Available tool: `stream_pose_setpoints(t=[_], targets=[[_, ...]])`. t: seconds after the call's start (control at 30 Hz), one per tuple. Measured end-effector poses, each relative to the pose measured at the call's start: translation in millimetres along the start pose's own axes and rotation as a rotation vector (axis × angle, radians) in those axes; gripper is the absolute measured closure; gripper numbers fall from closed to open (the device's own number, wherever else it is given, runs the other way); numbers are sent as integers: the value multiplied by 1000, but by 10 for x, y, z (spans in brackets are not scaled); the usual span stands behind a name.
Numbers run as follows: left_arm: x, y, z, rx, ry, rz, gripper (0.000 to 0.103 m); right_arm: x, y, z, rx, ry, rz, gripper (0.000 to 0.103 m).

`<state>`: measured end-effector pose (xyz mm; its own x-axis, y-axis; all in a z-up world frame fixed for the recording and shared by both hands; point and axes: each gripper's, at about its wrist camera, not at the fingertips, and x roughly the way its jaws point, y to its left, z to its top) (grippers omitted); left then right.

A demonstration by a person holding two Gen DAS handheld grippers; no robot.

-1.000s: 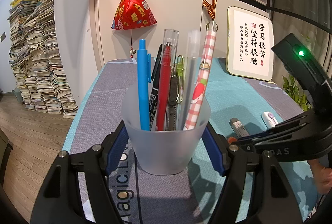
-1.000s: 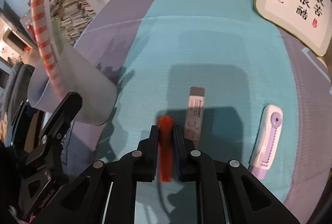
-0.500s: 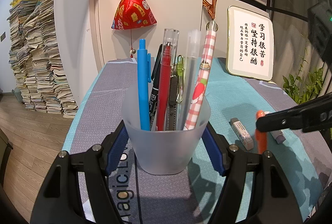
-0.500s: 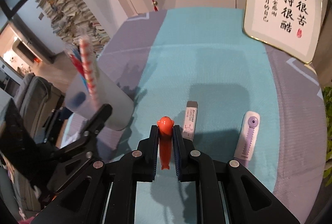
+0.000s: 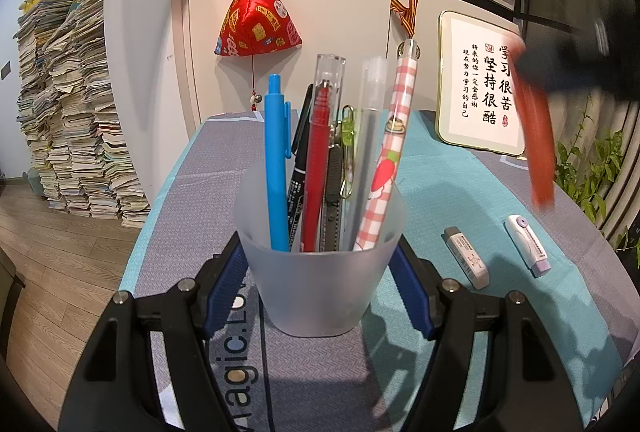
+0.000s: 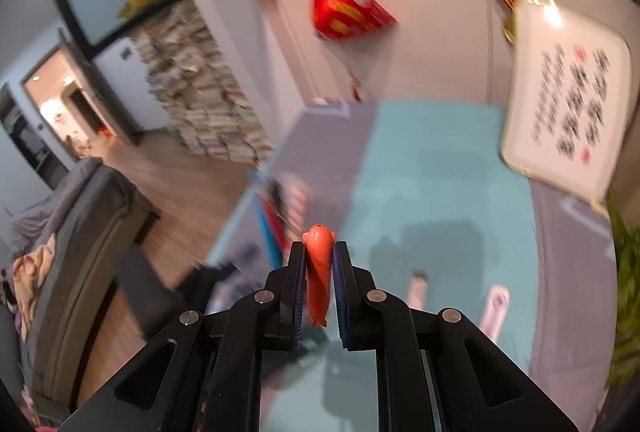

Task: Organize stationery
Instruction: 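Lift the orange eraser with the right gripper and drop it into the cup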

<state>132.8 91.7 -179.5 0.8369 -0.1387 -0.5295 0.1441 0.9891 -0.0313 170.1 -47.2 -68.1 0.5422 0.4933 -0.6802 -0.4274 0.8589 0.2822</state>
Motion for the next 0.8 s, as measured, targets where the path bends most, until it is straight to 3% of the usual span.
stream_pose_setpoints(t=[0.13,0.27,0.5,0.8], targets=[[1,0,1,0,1,0,33,68,268,196,-71,-52,18,88],[8,-3,-30,-1,2,-1,33,344,369,245,-82,-11,28,88],[10,1,-24,-1,2,-1,33,599,311,184,-58,38,50,88],[12,2,-21,-1,3,-1,33,621,260,128,-46,52,43,88]])
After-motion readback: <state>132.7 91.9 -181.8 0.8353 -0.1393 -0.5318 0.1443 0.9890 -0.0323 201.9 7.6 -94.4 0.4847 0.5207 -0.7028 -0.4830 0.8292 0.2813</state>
